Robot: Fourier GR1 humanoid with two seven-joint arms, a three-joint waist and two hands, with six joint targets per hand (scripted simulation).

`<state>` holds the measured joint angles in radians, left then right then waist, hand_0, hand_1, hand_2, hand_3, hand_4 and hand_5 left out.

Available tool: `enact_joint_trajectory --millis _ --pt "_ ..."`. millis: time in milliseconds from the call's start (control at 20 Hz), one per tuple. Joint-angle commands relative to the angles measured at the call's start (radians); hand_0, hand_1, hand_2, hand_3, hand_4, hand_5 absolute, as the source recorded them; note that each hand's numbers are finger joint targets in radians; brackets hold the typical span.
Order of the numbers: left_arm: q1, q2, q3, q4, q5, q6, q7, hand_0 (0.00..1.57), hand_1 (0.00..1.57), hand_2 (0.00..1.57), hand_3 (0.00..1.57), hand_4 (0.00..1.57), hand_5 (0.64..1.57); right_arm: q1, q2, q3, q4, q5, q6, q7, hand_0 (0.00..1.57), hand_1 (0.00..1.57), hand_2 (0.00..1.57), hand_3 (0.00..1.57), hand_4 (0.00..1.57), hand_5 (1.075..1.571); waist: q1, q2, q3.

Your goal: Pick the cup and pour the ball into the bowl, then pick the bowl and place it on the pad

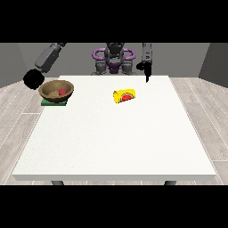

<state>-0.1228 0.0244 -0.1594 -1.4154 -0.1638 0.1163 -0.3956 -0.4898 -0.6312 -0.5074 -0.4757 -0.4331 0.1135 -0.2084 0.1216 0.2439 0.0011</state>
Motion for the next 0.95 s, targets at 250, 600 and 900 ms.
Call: enact_joint_trajectory --millis 250,600,900 --pt "-0.001 -0.024 0.018 0.149 -0.019 0.042 -0.094 0.00 0.00 0.00 0.00 1.17 1.366 -0.015 -0.035 0.089 -0.056 0.116 -0.167 -0.022 1.24 1.24 1.30 1.36 0.00 1.568 -0.026 -0.053 -0.0018" --pt "0.042 -0.024 -0.247 0.209 0.078 0.257 -0.106 0.00 0.00 0.00 0.00 1.21 1.336 -0.079 -0.003 0.130 -0.078 0.099 -0.027 0.052 0.60 0.60 0.60 0.62 0.72 1.366 -0.087 -0.090 -0.0018" --pt "0.069 -0.024 -0.341 0.183 0.105 0.332 -0.120 0.00 0.00 0.00 0.00 1.22 1.340 -0.041 -0.095 0.071 -0.028 0.058 0.070 0.027 0.00 0.00 0.58 0.75 0.71 1.075 -0.067 -0.072 -0.0007"
